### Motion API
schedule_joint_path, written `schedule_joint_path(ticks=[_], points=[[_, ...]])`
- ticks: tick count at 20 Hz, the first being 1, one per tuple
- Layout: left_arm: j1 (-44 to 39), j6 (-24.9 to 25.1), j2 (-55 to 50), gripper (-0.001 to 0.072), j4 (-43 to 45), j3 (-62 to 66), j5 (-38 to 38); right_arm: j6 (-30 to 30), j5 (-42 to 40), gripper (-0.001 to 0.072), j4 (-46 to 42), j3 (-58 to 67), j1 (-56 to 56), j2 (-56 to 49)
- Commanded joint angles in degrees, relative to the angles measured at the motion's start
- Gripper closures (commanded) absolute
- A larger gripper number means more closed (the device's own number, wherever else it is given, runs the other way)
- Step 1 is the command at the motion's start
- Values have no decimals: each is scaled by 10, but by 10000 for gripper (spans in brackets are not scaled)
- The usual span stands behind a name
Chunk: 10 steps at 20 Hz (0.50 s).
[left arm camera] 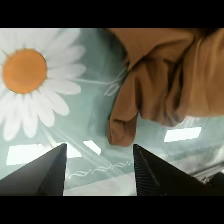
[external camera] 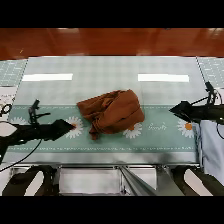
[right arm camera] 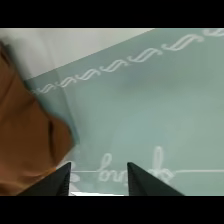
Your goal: Fold the shirts.
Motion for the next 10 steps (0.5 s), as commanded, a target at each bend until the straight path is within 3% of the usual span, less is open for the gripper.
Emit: schedule_joint_path(ticks=[1, 4, 10], points=[[-114, 2, -59, 201, -52, -25, 105, -20, -34, 302, 64, -21, 40, -17], [-192, 2, -138, 201, -72, -16, 167, -21, -48, 302, 83, -21, 64, -19], [-262, 2, -247, 201, -85, 54, 192, -24, -37, 302, 82, -22, 70, -19]])
